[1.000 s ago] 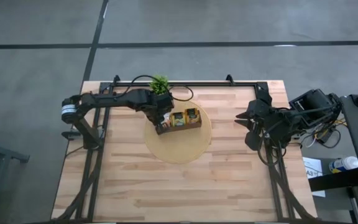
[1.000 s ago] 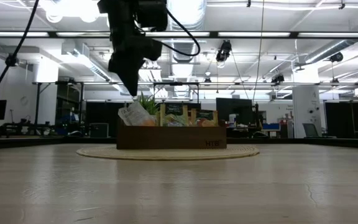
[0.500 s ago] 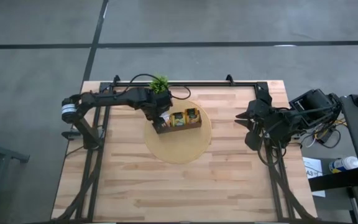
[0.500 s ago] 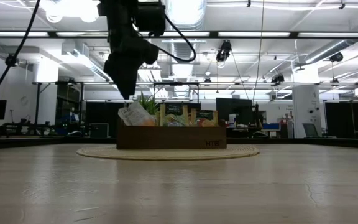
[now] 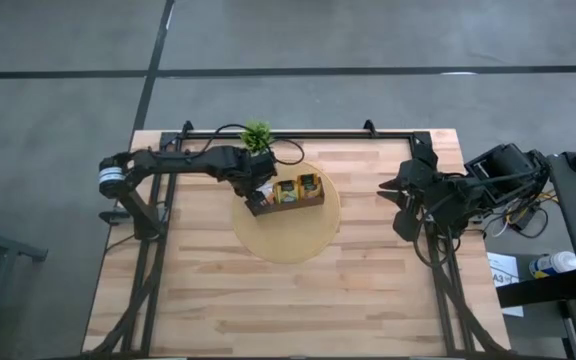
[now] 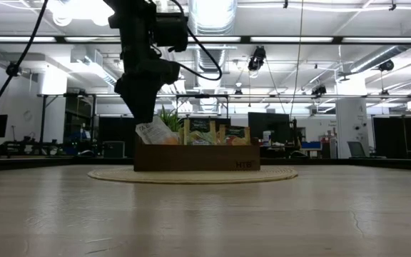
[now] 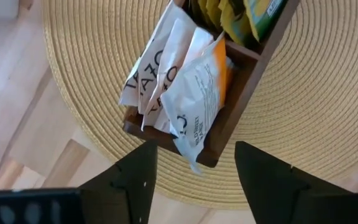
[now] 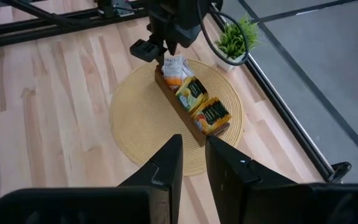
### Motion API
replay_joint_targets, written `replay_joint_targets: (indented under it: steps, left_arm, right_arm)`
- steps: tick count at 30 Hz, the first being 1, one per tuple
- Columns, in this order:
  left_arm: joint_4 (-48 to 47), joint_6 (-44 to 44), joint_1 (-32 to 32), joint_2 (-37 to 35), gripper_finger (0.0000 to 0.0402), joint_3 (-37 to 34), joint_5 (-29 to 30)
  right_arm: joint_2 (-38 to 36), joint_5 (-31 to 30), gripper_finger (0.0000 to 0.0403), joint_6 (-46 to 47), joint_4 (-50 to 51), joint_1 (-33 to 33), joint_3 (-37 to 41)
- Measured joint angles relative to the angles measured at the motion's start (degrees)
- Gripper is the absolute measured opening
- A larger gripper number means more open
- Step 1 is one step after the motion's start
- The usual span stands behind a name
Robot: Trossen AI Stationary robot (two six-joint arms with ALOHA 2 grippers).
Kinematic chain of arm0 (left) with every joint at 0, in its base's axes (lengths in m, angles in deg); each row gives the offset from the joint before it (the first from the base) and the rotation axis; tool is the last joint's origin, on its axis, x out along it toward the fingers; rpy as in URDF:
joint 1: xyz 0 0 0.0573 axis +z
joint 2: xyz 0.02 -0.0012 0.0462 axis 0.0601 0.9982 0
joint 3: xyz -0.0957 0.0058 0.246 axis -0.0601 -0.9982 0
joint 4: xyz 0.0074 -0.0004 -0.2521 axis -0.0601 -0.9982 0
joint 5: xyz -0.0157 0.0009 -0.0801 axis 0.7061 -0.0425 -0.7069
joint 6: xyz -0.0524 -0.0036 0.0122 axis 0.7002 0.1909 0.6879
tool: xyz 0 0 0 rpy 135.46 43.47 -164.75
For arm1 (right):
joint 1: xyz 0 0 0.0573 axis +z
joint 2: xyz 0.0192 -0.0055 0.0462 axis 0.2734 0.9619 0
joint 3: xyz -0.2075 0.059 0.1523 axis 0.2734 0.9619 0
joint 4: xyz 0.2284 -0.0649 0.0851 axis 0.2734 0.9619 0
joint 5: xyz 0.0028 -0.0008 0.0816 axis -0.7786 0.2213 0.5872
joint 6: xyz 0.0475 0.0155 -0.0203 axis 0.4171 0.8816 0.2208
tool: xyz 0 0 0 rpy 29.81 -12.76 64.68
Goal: Pick & Place Tea
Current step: Put the white tea bag into the left section of the wooden organizer
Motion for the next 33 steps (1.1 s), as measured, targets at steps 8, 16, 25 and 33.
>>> replay_joint_targets:
  steps: [8, 16, 25, 33]
  left_arm:
    - [2.74, 1.34, 0.0, 0.04, 0.011, -3.62, 0.0]
    - [2.81, 1.13, 0.0, 0.04, 0.0003, -2.56, 0.04]
    - [-1.32, -1.94, -0.02, 0.04, 0.0001, 3.18, -1.96]
    - [-4.15, -7.73, -0.02, 0.0, 0.0, 5.38, -5.04]
  right_arm:
    - [0.0, 0.02, 0.0068, -0.01, 0.0, 0.0, 0.02]
    - [0.0, 0.02, 0.0068, 0.0, 0.02, 0.0, 0.02]
    - [0.0, 0.04, 0.0068, -0.02, 0.02, 0.0, 0.02]
    - [0.0, 0.07, 0.0068, -0.02, 0.01, 0.01, 0.03]
